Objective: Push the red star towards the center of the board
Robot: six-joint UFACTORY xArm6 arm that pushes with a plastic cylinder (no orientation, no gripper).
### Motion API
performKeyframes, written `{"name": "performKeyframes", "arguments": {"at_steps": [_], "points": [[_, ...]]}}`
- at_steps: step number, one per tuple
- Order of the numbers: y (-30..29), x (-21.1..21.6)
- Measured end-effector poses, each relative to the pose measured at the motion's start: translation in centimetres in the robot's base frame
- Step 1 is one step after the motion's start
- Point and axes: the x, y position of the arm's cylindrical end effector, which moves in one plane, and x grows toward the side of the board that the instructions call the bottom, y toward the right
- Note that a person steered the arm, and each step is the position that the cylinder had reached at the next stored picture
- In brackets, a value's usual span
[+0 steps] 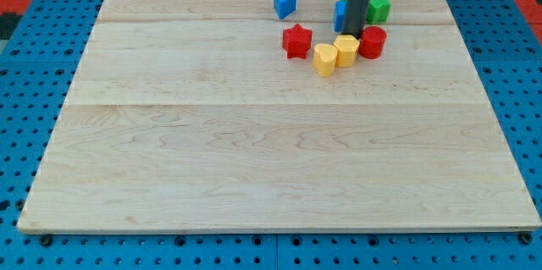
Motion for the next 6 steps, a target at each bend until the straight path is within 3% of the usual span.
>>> {"name": "performKeyframes", "arguments": {"at_steps": [1, 2, 4, 6], "points": [[2.6, -1.3], [1.5, -4.6], [-8.9, -6.6], [-12.6, -5.8]]}}
